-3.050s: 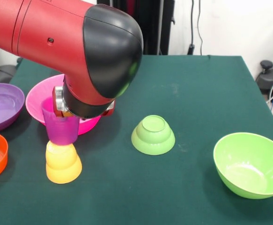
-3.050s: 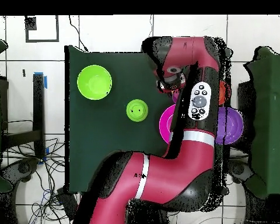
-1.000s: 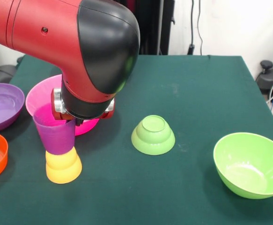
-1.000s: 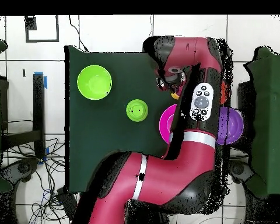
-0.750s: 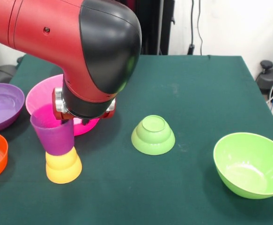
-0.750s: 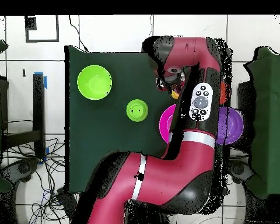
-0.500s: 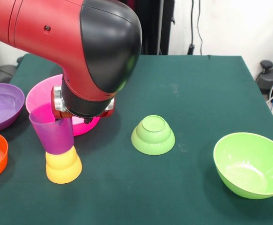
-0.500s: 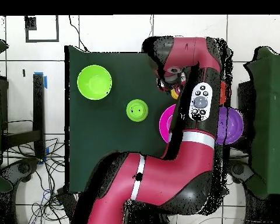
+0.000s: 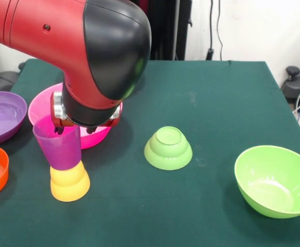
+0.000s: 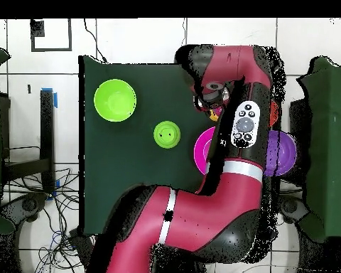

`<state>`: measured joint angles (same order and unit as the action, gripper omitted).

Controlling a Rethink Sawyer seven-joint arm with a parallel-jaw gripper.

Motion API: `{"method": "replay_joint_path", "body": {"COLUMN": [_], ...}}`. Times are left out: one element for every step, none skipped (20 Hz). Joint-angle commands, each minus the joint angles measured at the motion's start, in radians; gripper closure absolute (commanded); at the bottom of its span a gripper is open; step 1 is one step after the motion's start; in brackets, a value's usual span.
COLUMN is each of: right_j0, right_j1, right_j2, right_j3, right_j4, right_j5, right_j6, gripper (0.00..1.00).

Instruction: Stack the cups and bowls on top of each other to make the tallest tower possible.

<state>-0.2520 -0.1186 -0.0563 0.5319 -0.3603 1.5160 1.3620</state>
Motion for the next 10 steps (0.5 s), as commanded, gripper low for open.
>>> {"method": "replay_joint_path", "body": {"right_j0": [0.026, 0.027, 0.027, 0.028, 0.028, 0.028, 0.029, 0.029, 0.030, 0.030], "right_j1": [-0.025, -0.025, -0.027, -0.028, -0.029, -0.030, -0.032, -0.032, -0.034, -0.036], "right_j2": [0.045, 0.045, 0.044, 0.044, 0.044, 0.044, 0.043, 0.042, 0.041, 0.040], "right_j3": [0.107, 0.108, 0.109, 0.111, 0.112, 0.112, 0.112, 0.112, 0.114, 0.117], "right_j4": [0.025, 0.026, 0.026, 0.027, 0.028, 0.028, 0.030, 0.031, 0.032, 0.033], "right_j5": [-0.066, -0.066, -0.064, -0.064, -0.064, -0.062, -0.058, -0.056, -0.055, -0.055], "right_j6": [0.112, 0.112, 0.113, 0.113, 0.112, 0.112, 0.111, 0.110, 0.111, 0.111], "gripper": [0.00, 0.00, 0.00, 0.00, 0.00, 0.00, 0.00, 0.00, 0.00, 0.00]}}
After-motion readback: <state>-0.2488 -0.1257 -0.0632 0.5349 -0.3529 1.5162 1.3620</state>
